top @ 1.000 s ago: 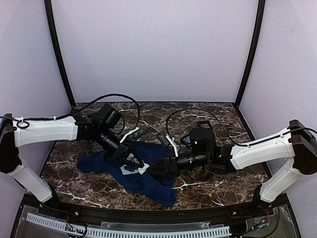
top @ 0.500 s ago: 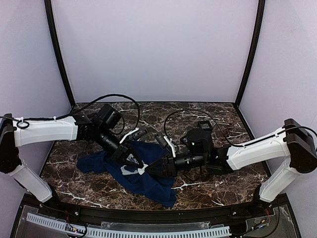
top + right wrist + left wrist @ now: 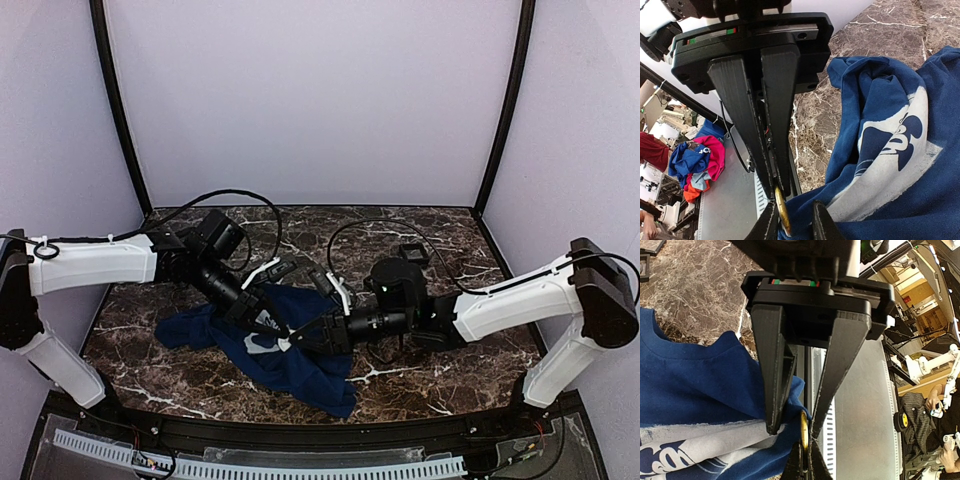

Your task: Remove the brooch from the garment

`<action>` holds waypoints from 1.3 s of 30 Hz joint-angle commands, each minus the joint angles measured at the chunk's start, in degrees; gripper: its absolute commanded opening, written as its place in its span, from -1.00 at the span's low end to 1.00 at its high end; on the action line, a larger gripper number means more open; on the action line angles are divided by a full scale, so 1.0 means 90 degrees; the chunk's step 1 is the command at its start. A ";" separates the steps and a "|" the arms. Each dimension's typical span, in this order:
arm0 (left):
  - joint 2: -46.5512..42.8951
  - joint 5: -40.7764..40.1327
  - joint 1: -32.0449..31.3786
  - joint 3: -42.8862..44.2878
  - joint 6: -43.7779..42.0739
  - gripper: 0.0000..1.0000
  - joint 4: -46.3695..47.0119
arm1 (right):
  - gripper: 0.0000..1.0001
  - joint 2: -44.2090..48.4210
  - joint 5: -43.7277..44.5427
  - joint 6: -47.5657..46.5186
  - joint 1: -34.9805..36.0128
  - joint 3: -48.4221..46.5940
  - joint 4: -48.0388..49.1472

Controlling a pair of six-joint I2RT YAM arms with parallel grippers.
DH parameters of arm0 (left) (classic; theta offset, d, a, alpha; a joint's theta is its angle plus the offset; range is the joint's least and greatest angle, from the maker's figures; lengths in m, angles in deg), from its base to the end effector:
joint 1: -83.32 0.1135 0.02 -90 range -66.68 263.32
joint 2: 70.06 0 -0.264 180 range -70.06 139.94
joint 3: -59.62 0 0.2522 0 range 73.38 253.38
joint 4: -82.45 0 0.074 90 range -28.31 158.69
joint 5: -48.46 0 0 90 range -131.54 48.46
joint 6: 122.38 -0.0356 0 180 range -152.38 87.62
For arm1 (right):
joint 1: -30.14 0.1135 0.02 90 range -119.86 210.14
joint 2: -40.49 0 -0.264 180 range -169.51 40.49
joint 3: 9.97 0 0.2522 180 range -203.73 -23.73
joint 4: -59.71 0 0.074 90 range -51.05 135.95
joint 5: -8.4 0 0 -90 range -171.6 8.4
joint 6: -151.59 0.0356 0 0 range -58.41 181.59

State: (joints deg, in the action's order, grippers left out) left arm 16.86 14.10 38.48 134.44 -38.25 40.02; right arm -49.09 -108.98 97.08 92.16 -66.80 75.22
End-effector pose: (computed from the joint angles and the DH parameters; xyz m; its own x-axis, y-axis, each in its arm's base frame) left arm 0.1970 -0.2373 0.2476 -0.4990 0.5776 -0.6460 0.7928 0.0034 -0.6094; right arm 0.1409 0.3000 0.2098 -0.6881 -0.1964 -0.6985 -0.7256 0.1753 0.6655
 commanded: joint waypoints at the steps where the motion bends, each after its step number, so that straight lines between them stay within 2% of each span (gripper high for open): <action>1: -0.0098 0.0132 -0.0008 0.0123 -0.0066 -0.98 -0.0033 | -0.56 -0.0154 0.0501 -0.0095 0.0093 -0.0107 -0.0302; 9: -0.0146 0.0209 -0.0005 0.0115 -0.0057 -0.98 -0.0003 | -0.64 -0.0242 0.1487 -0.0319 0.0168 -0.0025 -0.0761; 16: -0.0149 0.0185 0.0000 0.0101 -0.0048 -0.98 0.0010 | -0.62 -0.0185 0.1489 -0.0510 0.0199 -0.0027 -0.0885; 19: -0.0155 -0.0099 0.0007 0.0101 -0.0073 -0.98 -0.0032 | -0.42 0.0027 0.1052 -0.0464 0.0189 0.0025 -0.0692; 22: -0.0237 -0.0793 0.0009 0.0081 0.0011 -0.98 0.0050 | 0.13 0.0419 0.0963 -0.0280 0.0196 0.0219 -0.0483; 24: -0.0303 -0.1098 0.0019 0.0043 0.0047 -0.99 0.0130 | 0.40 0.0652 0.1123 -0.0256 0.0198 0.0326 -0.0539; 25: -0.0322 -0.1150 0.0023 0.0018 0.0066 -0.99 0.0158 | 0.48 0.0728 0.1230 -0.0268 0.0194 0.0372 -0.0593; 27: -0.0407 -0.1208 0.0034 -0.0050 0.0132 -0.98 0.0294 | 0.53 0.0777 0.1410 -0.0299 0.0193 0.0430 -0.0707; 31: -0.0533 -0.1268 0.0040 -0.0164 0.0273 -0.98 0.0558 | 0.46 0.0525 0.1417 -0.0322 0.0215 0.0372 -0.0859; 35: -0.0637 -0.1258 0.0031 -0.0261 0.0397 -0.98 0.0797 | 0.27 0.0318 0.1384 -0.0337 0.0245 0.0313 -0.0798; 36: -0.0649 -0.1264 0.0031 -0.0271 0.0425 -0.98 0.0814 | 0.18 0.0277 0.1368 -0.0368 0.0247 0.0264 -0.0801; 39: -0.0699 -0.1394 0.0033 -0.0318 0.0479 -0.98 0.0926 | -0.29 0.0185 0.1263 -0.0428 0.0299 0.0112 -0.0795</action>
State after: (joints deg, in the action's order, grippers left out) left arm 12.84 3.13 38.81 132.89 -35.21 45.34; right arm -45.87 -97.16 94.04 94.21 -64.05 68.19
